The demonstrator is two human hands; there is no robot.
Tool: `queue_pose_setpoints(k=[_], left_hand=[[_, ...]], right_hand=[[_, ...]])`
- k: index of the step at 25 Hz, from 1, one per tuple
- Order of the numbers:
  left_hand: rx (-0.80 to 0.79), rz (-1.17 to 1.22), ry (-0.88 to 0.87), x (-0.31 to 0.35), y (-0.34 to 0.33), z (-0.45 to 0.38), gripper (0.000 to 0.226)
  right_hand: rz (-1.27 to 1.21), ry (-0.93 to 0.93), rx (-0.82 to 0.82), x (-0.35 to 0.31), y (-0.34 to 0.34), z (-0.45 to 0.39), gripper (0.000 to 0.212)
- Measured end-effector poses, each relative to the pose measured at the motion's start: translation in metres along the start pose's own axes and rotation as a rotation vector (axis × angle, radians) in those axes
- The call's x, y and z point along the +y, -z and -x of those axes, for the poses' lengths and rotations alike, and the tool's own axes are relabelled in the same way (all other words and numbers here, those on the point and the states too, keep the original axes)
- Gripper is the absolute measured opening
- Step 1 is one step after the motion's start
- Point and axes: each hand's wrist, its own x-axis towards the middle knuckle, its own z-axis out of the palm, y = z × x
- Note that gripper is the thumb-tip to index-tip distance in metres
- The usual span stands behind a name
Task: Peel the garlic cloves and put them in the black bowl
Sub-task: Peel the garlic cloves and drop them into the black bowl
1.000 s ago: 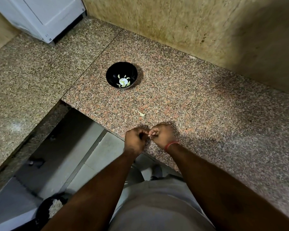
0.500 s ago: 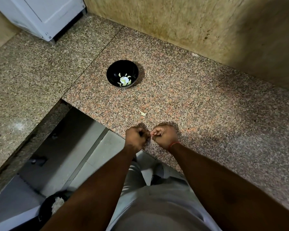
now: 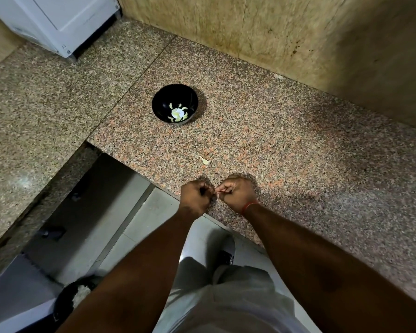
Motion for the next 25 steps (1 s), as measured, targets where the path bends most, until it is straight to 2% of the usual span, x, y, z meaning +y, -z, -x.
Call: queue_pose_setpoints(k=[5,8,11,15,22,25], left_hand=[[-0.001,0.048,-0.054,0.003,0.000,0.007,0.018],[0.029,-0.026,-0.092,-0.005,-0.006,0.004,0.017],[0.094,-0.169,-0.153,-0.008,-0.008,0.003,0.012],[0.111,-0.170,-0.287,-0.017,-0.010,0.000,0.015],[0.173,0.038,-0.225,-0.014,-0.017,0.000,0.022],[0.143,0.071,-0.114,-0.008,-0.017,-0.002,0.024]], right_hand=[[0.025,0.035,0.087,-0.002,-0.007,0.004,0.010],[0.035,0.043,0.179,0.003,-0.014,0.007,0.013],[0.018,0.051,0.192,0.007,-0.019,0.006,0.011],[0.004,0.072,0.215,0.006,-0.019,0.006,0.011],[0.032,0.081,0.234,0.006,-0.021,0.007,0.022],[0.048,0.072,0.236,0.005,-0.022,0.008,0.022]])
